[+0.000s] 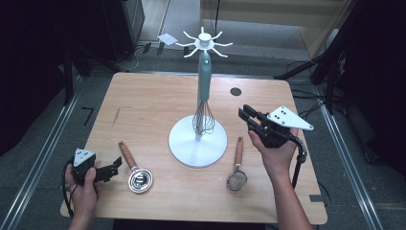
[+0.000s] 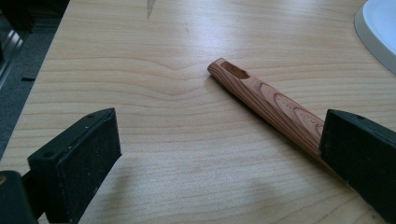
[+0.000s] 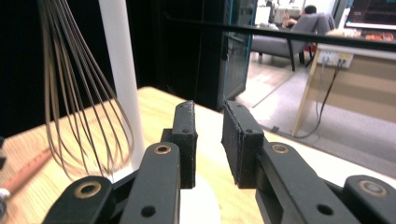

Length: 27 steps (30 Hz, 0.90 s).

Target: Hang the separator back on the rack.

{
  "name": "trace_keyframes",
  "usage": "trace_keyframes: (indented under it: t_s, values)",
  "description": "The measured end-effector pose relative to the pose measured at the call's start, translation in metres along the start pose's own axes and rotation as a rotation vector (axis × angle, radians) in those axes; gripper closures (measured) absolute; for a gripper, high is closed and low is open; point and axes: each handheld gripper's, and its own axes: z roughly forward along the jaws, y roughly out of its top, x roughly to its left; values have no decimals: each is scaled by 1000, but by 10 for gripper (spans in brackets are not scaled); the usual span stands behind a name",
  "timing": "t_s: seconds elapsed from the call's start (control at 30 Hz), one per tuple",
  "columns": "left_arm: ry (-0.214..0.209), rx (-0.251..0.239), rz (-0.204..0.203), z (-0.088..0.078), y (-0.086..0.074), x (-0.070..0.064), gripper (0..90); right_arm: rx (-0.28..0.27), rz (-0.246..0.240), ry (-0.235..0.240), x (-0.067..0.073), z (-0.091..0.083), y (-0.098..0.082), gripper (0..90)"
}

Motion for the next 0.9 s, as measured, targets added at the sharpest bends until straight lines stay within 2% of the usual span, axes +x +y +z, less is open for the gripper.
trace_keyframes:
  t_s: [0.17, 0.2, 0.27, 0.3, 0.43, 0.47, 0.5, 0.57, 0.9]
  values:
    - [0, 3, 1, 0, 0, 0, 0, 28, 23, -6, -2, -2, -17, 765]
    - [1, 1, 1, 0, 0, 0, 0, 45, 38, -8, -2, -4, -27, 765]
    - [1, 1, 2, 0, 0, 0, 0, 50, 37, -10, -3, -4, -30, 765]
    - [2, 0, 1, 0, 0, 0, 0, 66, 49, -11, -3, -5, -39, 766]
    - [0, -1, 5, 0, 0, 0, 0, 91, 56, -13, -2, -6, -50, 770]
    - [-1, -2, 5, 0, 0, 0, 0, 106, 60, -15, -1, -7, -59, 774]
    - [-1, -2, 5, 0, 0, 0, 0, 106, 60, -15, -1, -7, -59, 774]
    - [0, -1, 7, 0, 0, -1, 0, 129, 67, -20, 0, -8, -70, 774]
    - [1, 1, 8, 0, 0, -1, 0, 206, 91, -19, 5, -15, -99, 765]
